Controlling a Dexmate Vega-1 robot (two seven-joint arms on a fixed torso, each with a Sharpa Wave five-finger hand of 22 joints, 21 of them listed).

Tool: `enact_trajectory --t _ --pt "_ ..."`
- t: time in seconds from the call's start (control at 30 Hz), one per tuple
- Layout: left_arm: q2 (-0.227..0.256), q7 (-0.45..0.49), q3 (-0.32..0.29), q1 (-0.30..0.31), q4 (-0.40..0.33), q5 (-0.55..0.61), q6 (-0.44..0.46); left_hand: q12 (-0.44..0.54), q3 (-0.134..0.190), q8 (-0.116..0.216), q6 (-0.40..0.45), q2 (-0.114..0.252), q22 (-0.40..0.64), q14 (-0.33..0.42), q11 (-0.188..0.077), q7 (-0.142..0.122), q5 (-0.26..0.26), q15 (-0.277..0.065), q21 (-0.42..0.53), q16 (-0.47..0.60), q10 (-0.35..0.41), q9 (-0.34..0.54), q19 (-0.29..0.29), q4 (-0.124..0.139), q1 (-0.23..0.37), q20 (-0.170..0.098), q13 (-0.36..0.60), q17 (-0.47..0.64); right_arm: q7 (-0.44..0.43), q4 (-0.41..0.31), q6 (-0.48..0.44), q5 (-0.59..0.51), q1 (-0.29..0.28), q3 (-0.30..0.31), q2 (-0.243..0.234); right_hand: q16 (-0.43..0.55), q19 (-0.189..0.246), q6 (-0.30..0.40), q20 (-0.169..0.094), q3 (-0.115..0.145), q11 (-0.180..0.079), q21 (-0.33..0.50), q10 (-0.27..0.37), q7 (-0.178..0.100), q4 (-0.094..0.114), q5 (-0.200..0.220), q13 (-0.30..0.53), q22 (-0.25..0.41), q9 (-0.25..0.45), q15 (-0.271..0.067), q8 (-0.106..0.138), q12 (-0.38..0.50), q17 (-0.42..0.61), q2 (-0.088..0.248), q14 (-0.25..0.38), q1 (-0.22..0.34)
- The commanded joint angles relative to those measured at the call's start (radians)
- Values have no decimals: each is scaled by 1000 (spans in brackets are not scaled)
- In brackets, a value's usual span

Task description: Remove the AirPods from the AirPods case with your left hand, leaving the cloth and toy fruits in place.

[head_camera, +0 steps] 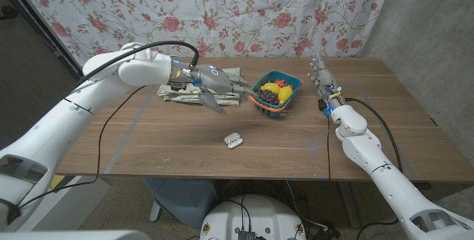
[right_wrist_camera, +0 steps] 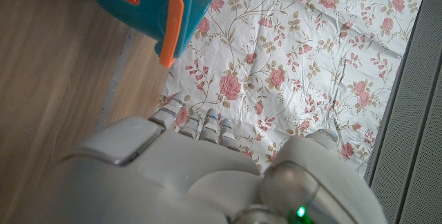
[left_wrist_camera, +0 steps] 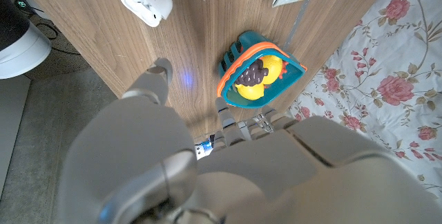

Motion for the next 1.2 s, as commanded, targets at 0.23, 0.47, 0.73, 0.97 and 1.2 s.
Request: enact_trajectory --t 0.23,0.47,0.73,0.97,1.2 --pt "24 -28 -25 17 -5 8 -22 7 9 1 -283 -13 6 2 0 8 -2 6 6 3 2 3 -3 3 4 0 5 4 -11 -10 13 1 -14 3 1 3 -7 -5 8 0 -10 -1 1 -4 -2 8 3 3 3 -20 -1 -2 0 2 3 10" --pt "20 -1 -20 5 38 33 -57 6 12 2 -279 -13 6 1 0 6 -3 4 6 2 -4 3 -4 4 5 -1 7 4 -15 -22 15 1 -18 3 1 3 -8 -4 7 0 -9 -2 1 -4 -2 7 3 3 3 -20 -1 -2 0 2 2 10" --pt "25 26 -25 13 61 46 -113 9 15 4 -272 -14 6 6 1 3 -5 -1 7 4 -1 3 -3 4 6 -1 9 4 -28 -49 12 -5 -25 0 -6 3 -9 -3 7 0 -11 -2 1 -4 -3 7 3 3 3 -20 -1 -2 0 3 2 11" --pt "24 17 -26 15 64 17 -117 12 16 6 -264 -17 6 7 0 0 -7 -1 6 4 2 3 -7 5 4 0 11 4 -33 -57 17 -2 -34 4 -11 3 -10 -3 8 0 -10 -2 1 -4 -3 7 3 3 3 -20 -1 -2 0 3 2 11" --pt "29 0 -35 22 50 33 -114 14 16 9 -252 -21 6 9 -1 -3 -11 -4 6 4 2 3 -9 7 0 0 13 5 -32 -46 27 1 -36 1 -6 3 -10 -3 8 0 -10 -1 2 -3 -3 7 3 3 3 -20 -1 -2 0 4 2 12"
